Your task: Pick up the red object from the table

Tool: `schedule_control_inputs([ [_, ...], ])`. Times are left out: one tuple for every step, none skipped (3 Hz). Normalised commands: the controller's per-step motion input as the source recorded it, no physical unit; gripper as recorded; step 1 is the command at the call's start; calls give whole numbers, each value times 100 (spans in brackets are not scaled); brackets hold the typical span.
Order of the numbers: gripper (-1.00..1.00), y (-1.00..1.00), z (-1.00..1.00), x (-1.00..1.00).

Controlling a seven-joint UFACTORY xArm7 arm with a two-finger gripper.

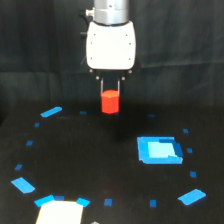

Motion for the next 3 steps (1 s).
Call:
schedule_control_inputs([
  [-84,13,-78,-20],
  [-100,-100,-100,-50],
  [-79,-100,-100,44],
])
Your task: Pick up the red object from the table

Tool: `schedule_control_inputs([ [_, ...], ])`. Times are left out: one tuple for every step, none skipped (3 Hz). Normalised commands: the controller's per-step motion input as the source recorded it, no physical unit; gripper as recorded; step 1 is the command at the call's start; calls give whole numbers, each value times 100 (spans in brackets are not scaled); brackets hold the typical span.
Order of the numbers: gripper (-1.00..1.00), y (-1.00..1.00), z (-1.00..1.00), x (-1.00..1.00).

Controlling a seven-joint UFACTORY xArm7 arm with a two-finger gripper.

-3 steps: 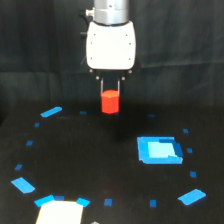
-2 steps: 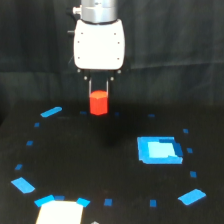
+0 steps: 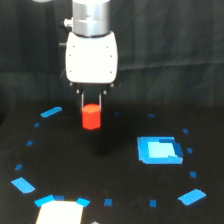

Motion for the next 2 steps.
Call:
schedule_control_inputs([
  [-95,85,100,1],
  [-100,64,100,7],
])
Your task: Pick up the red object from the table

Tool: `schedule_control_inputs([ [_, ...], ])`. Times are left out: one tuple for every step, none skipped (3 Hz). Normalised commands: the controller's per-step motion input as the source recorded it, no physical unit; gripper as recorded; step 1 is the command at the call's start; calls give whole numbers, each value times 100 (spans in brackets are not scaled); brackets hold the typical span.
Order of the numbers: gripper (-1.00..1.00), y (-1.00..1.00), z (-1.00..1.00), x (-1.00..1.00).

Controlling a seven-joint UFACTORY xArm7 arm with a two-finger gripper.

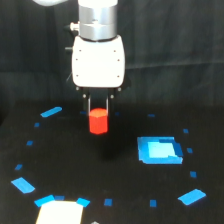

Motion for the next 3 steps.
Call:
schedule_control_inputs([
  [-100,-46,40,-14],
  [-100,40,22,-7],
  [-100,-69,-39,12],
])
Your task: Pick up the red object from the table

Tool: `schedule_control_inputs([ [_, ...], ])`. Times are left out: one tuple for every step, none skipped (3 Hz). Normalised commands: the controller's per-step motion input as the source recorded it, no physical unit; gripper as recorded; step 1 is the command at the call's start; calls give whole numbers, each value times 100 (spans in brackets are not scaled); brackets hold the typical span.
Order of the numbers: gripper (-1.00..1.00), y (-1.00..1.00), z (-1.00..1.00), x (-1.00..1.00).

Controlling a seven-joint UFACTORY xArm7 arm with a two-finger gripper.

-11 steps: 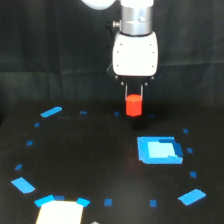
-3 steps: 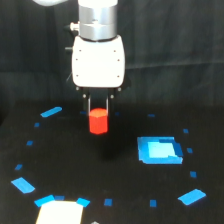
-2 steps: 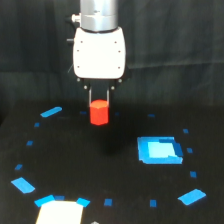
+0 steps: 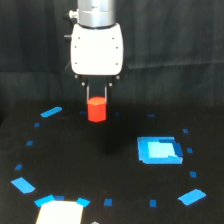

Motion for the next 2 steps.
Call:
schedule_control_inputs([
  [-77,-10,7,10],
  [-100,-100,-100,-49],
])
